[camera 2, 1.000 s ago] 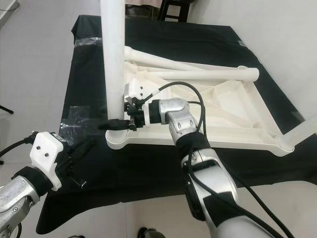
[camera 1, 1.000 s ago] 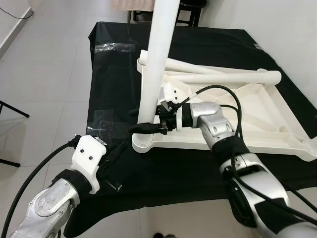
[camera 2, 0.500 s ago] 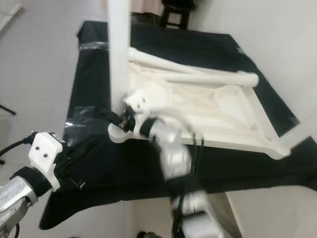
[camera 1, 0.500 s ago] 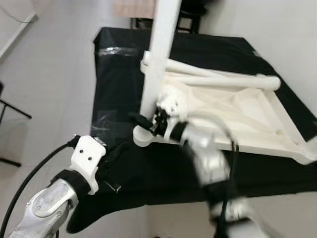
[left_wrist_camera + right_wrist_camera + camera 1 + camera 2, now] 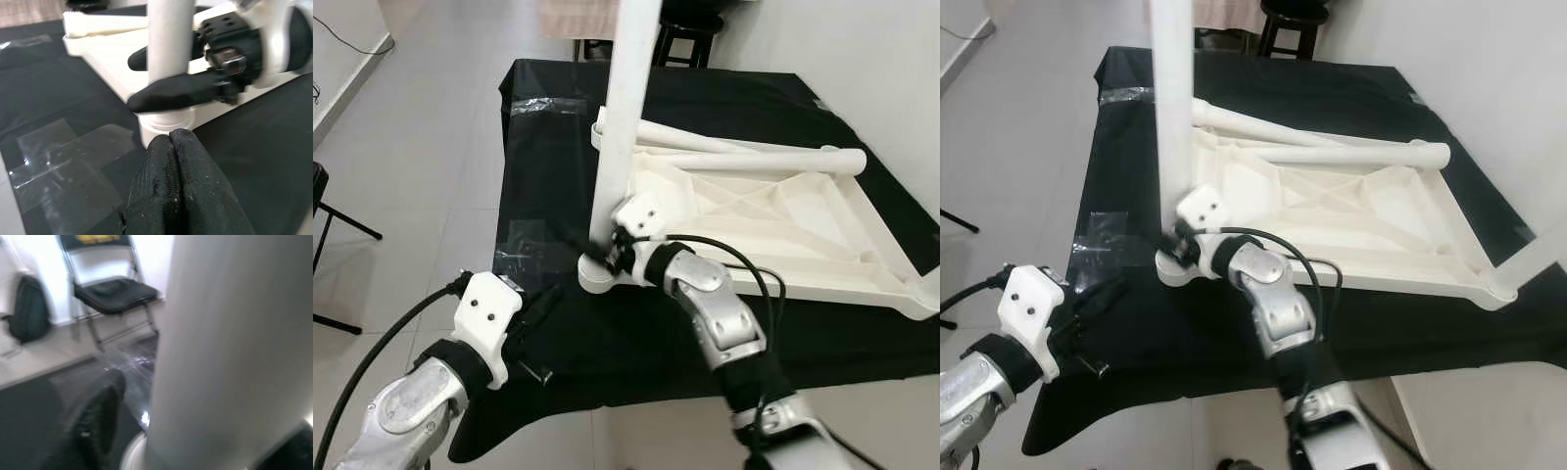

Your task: Building children table

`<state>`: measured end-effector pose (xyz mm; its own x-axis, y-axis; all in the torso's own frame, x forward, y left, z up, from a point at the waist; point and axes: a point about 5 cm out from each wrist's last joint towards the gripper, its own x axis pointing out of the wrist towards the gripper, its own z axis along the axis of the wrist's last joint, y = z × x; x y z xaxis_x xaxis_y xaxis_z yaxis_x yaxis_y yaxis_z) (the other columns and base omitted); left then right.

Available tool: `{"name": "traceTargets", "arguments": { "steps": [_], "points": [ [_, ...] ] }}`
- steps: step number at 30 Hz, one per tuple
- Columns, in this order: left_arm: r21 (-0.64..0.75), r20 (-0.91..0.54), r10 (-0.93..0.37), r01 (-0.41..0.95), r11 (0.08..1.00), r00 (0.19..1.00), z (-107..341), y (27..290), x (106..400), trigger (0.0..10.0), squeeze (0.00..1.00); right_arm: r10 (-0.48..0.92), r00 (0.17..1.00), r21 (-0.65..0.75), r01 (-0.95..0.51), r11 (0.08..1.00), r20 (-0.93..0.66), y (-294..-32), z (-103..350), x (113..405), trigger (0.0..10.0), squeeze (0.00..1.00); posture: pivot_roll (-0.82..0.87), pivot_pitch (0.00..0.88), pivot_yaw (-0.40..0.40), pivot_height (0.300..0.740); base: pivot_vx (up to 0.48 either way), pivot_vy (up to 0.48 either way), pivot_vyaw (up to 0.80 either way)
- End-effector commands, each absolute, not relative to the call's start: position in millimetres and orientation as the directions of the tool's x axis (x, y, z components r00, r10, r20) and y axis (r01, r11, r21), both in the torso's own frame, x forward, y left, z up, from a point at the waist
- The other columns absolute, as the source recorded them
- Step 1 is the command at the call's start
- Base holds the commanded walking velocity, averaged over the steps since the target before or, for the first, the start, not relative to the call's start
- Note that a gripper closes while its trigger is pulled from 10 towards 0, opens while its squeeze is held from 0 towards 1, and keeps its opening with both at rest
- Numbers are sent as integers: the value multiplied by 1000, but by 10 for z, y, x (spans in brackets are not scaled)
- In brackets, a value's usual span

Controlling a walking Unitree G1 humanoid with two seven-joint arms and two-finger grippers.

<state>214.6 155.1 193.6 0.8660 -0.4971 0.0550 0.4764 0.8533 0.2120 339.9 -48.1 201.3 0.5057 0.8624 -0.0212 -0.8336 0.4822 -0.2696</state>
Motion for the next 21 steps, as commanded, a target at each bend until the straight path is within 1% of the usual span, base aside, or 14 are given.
{"name": "traceTargets", "arguments": {
  "steps": [1, 2, 4, 5, 6, 7, 9, 10, 11, 13, 15, 19, 20, 21],
  "points": [
    [197, 42, -515, 498, 844, 856, 1892, 1492, 2136, 10000, 0, 928, 370, -343, -867, 362, 45, -344, 2266, 3338, 10000, 404, 136, 198, -155, 740, 0, 0, 0],
    [197, 42, -515, 498, 844, 856, 1893, 1491, 2136, 10000, 0, 940, 339, -354, -875, 331, 41, -332, 2293, 3330, 10000, 118, 136, 198, -155, 740, 0, 0, 0],
    [197, 42, -515, 498, 844, 856, 1893, 1491, 2136, 10000, 0, 940, 339, -354, -875, 331, 41, -332, 2293, 3330, 10000, 118, 136, 198, -155, 740, 0, 0, 0],
    [198, 43, -514, 497, 845, 857, 1895, 1492, 2136, 10000, 0, 958, 285, -363, -890, 275, 27, -325, 2306, 3321, 10000, 0, 144, 201, -157, 740, 0, 0, 0],
    [201, 43, -510, 492, 847, 859, 1900, 1498, 2136, 10000, 0, 981, 192, -391, -904, 173, -9, -313, 2316, 3306, 10000, 0, 154, 205, -160, 740, 0, 0, 0],
    [203, 43, -507, 489, 848, 861, 1903, 1504, 2136, 10000, 0, 991, 127, -407, -908, 101, -37, -310, 2320, 3299, 10000, 0, 154, 205, -160, 740, 0, 0, 0],
    [207, 42, -502, 484, 850, 864, 1909, 1512, 2135, 10000, 0, 995, -16, -381, -923, -54, -102, -321, 2319, 3307, 10000, 0, 160, 210, -162, 740, 0, 0, 0],
    [207, 42, -502, 484, 850, 864, 1909, 1512, 2135, 10000, 0, 995, -16, -381, -923, -54, -102, -321, 2319, 3307, 10000, 0, 160, 210, -162, 740, 0, 0, 0],
    [208, 40, -501, 483, 850, 864, 1908, 1513, 2134, 10000, 0, 991, -56, -364, -926, -96, -121, -328, 2316, 3314, 10000, 0, 160, 210, -162, 740, 0, 0, 0],
    [210, 36, -502, 484, 849, 864, 1904, 1513, 2129, 10000, 0, 989, -69, -355, -928, -112, -133, -327, 2318, 3344, 10000, 0, 165, 217, -163, 740, 0, 0, 0],
    [213, 32, -502, 485, 848, 864, 1903, 1513, 2122, 10000, 0, 987, -53, -350, -931, -105, -153, -305, 2316, 3412, 10000, 0, 173, 223, -164, 740, 0, 0, 0],
    [215, 32, -497, 480, 851, 867, 1910, 1527, 2116, 10000, 0, 978, -112, -310, -937, -163, -177, -294, 2296, 3426, 10000, 0, 176, 228, -161, 740, 0, 0, 0],
    [216, 31, -496, 478, 851, 868, 1912, 1531, 2112, 10000, 0, 977, -127, -287, -942, -173, -172, -287, 2311, 3442, 0, 0, 181, 235, -160, 740, 0, 0, 0],
    [218, 30, -495, 477, 851, 869, 1914, 1533, 2109, 10000, 0, 977, -134, -273, -946, -177, -167, -281, 2323, 3454, 0, 0, 182, 236, -160, 740, 0, 0, 0]
  ]
}}
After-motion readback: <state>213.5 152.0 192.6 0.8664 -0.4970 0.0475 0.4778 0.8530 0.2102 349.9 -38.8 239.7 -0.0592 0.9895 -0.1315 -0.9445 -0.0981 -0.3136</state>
